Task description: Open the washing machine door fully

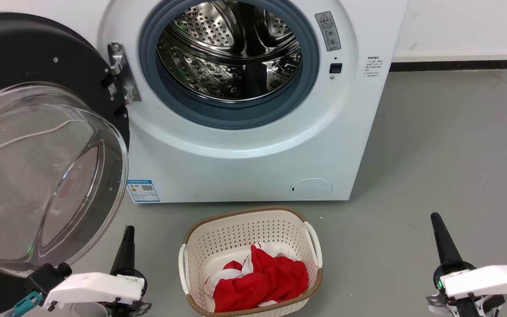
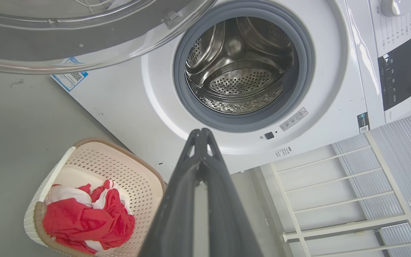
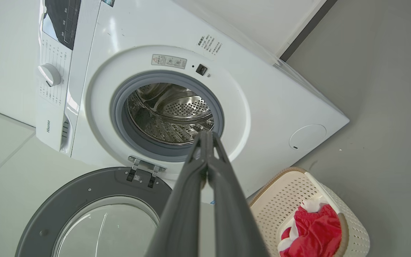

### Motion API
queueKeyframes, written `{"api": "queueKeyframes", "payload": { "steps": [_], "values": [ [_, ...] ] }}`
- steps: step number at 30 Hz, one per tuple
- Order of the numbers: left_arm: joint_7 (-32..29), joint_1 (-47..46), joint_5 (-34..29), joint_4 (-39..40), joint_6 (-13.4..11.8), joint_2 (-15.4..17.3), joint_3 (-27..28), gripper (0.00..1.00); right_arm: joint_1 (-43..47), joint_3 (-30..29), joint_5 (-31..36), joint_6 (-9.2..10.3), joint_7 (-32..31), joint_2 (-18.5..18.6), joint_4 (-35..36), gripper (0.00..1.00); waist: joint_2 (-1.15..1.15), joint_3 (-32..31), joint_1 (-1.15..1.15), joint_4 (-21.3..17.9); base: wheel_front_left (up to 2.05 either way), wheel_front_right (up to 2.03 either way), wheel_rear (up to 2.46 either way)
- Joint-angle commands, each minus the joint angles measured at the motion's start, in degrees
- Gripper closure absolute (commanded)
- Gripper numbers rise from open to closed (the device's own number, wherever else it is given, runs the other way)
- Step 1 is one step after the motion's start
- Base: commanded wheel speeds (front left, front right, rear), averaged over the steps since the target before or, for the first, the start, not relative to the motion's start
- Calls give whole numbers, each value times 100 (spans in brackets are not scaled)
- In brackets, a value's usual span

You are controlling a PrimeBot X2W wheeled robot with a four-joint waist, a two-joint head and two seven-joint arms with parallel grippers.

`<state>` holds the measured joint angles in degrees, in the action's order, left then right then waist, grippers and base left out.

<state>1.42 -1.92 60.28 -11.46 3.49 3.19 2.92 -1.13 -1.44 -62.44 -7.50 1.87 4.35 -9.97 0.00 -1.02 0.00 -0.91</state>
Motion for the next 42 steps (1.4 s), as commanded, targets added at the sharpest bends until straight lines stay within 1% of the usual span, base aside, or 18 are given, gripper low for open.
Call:
{"api": "queueKeyframes", "payload": {
  "steps": [1, 20, 42],
  "values": [
    [-39, -164, 161, 30, 41, 3, 43, 100, -124, -28, -176, 0, -38, 38, 10, 100, 0, 3, 0, 2, 0, 0, 0],
    [-326, -269, 1268, -76, 177, -9, 165, 100, -281, -123, -1266, 1, -269, 31, -137, 100, 0, 38, 0, 29, 0, 0, 0],
    [-598, -379, 2349, -183, 315, -24, 278, 100, -414, -236, -2316, 1, -500, 8, -281, 100, 0, 79, 0, 60, 0, 0, 0]
  ]
}}
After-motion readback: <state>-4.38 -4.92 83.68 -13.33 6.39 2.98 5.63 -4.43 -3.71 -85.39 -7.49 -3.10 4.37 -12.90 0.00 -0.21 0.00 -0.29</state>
